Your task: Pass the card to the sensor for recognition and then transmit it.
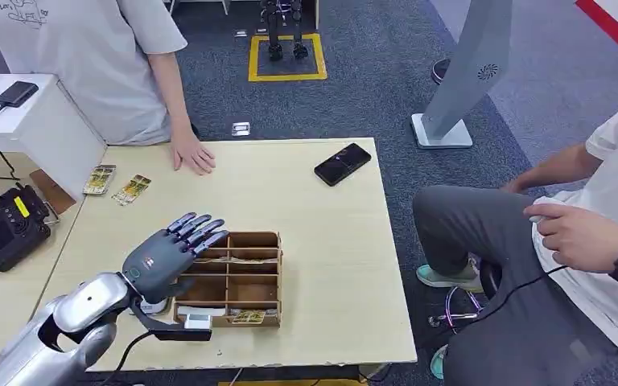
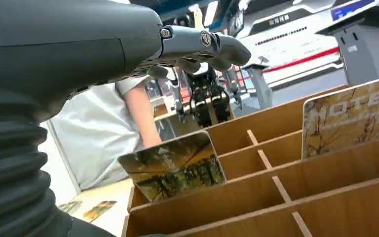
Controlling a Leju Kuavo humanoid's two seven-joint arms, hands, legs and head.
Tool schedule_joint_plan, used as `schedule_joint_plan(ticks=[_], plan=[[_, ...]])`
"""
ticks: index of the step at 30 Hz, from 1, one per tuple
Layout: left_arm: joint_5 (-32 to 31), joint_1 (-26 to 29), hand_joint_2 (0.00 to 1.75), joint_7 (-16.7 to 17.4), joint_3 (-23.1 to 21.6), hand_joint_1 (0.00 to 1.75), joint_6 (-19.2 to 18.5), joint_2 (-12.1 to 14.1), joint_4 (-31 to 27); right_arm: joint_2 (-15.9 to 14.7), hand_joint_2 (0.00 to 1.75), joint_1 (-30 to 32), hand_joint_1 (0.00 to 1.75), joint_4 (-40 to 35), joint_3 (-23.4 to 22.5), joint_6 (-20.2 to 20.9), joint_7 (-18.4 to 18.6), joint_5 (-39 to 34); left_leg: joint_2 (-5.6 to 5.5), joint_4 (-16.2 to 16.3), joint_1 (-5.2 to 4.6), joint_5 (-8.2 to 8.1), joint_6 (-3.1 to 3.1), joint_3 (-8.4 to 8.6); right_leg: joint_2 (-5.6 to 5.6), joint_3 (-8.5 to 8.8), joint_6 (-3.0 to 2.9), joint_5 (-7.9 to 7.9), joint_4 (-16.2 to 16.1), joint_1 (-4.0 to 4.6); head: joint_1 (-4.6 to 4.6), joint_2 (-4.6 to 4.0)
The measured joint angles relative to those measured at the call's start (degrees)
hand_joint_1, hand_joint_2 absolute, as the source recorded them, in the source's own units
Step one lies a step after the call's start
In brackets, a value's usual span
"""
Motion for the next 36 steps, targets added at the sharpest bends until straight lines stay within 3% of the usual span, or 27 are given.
schedule_joint_plan(ticks=[8,28,33,36], plan=[[8.87,0.06,1.75,2.69,1.82,0.0,-6.86,0.31,0.46,0.0,0.0,0.03,0.0,0.0,-0.26,-0.07,0.33,-0.04,0.0,0.0,0.0,0.0,0.0,0.0,0.0,0.0,0.0,0.0,0.0,0.01,0.0,0.0],[9.67,0.16,1.75,3.15,2.73,0.0,-7.66,1.05,1.07,0.0,0.0,0.03,0.0,0.0,-0.55,-0.07,0.35,0.02,-0.02,0.0,0.01,0.0,0.0,0.0,-0.03,0.0,0.0,0.0,0.0,0.03,0.0,0.0],[20.16,0.61,1.75,0.87,3.59,0.0,-12.39,2.19,0.65,0.0,0.0,0.04,0.0,0.0,-0.55,-0.09,0.26,0.09,0.0,0.0,0.03,0.0,0.0,0.0,-0.02,-0.01,-0.01,0.0,0.02,0.05,0.0,0.0],[22.67,0.89,1.75,0.68,4.02,0.0,-13.57,3.13,-0.42,0.0,0.0,0.0,0.0,0.0,-0.55,-0.07,0.26,0.09,-0.04,0.0,0.05,0.0,0.0,-0.01,-0.04,0.0,-0.03,-0.02,0.02,0.05,0.02,0.0]])
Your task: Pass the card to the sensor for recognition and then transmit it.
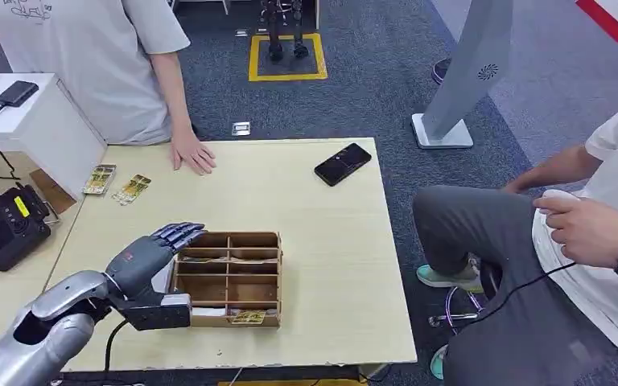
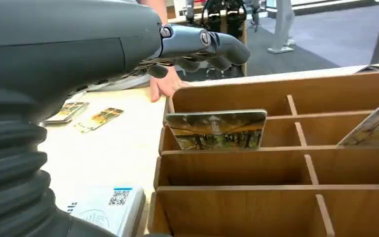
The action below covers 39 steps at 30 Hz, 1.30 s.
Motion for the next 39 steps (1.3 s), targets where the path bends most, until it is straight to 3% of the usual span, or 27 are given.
schedule_joint_plan(ticks=[11,17,26,39], plan=[[0.41,0.13,1.75,0.26,0.2,0.0,-0.44,1.09,-1.07,0.0,0.0,0.01,0.0,0.0,0.0,0.0,0.02,0.0,0.0,0.0,0.0,0.0,0.0,-0.01,0.0,0.01,0.0,0.0,0.0,-0.01,-0.02,0.0],[-1.66,0.31,1.75,3.8,0.2,0.0,1.25,0.89,-1.07,0.0,0.0,0.01,0.0,0.0,0.0,0.02,0.59,0.0,0.0,0.0,0.0,0.0,0.0,-0.01,0.0,0.0,0.0,0.0,0.0,0.0,-0.02,0.0],[-2.4,0.66,1.75,4.24,0.2,0.0,1.7,0.48,-1.07,0.02,0.0,0.0,0.0,0.0,0.0,0.02,0.63,0.0,0.01,0.0,0.0,0.0,0.0,0.0,0.01,0.0,0.0,0.0,0.0,0.0,-0.02,0.0],[-3.54,0.74,1.75,5.73,0.2,0.0,3.19,-2.84,-1.0,0.22,0.0,-0.04,0.0,0.0,0.0,0.04,0.57,0.02,0.01,0.0,-0.01,0.0,0.0,0.0,0.0,-0.01,0.0,0.0,-0.01,-0.01,-0.02,0.0]])
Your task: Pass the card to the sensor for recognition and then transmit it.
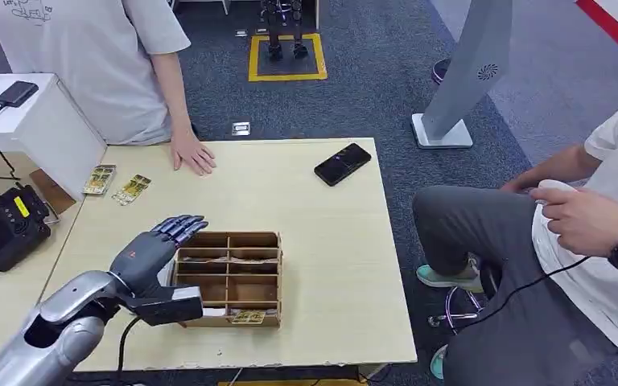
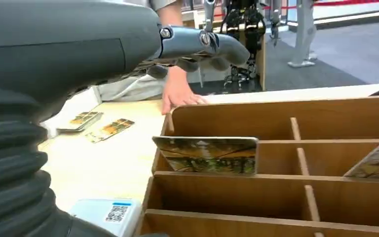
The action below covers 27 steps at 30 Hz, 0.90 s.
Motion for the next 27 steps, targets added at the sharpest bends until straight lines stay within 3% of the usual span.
schedule_joint_plan(ticks=[15,27], plan=[[2.16,-0.08,1.75,0.46,0.0,0.0,-0.31,-0.9,0.2,0.0,0.0,0.01,0.0,0.0,0.0,-0.02,0.31,0.0,0.0,0.0,0.01,0.0,0.0,0.0,0.0,0.0,0.0,0.0,0.0,0.0,0.0,0.0],[-0.7,-0.77,1.75,2.38,0.0,0.0,0.74,-2.47,1.55,0.02,0.0,-0.01,0.0,0.0,0.0,-0.02,0.35,0.02,0.0,0.0,0.0,0.0,0.0,0.0,0.0,0.0,0.0,0.0,0.0,0.01,0.0,0.0]])
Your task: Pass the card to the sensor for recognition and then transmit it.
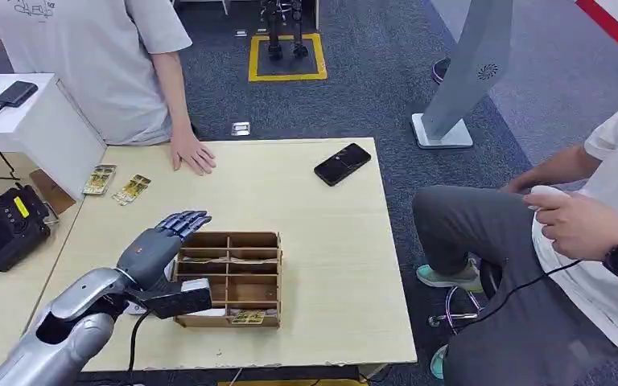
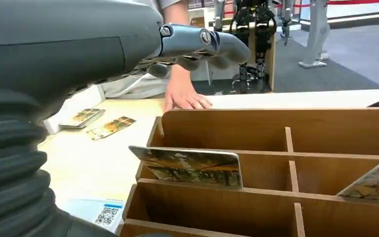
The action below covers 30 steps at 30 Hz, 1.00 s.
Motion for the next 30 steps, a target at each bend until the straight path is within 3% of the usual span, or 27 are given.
schedule_joint_plan(ticks=[30], plan=[[-0.13,0.1,1.75,0.11,-0.02,0.0,0.63,-0.72,0.98,0.04,0.0,0.01,0.0,0.0,0.0,0.0,0.0,0.0,0.0,0.0,0.0,0.0,0.0,0.0,0.0,0.01,0.0,0.0,0.0,0.0,0.0,0.0]])
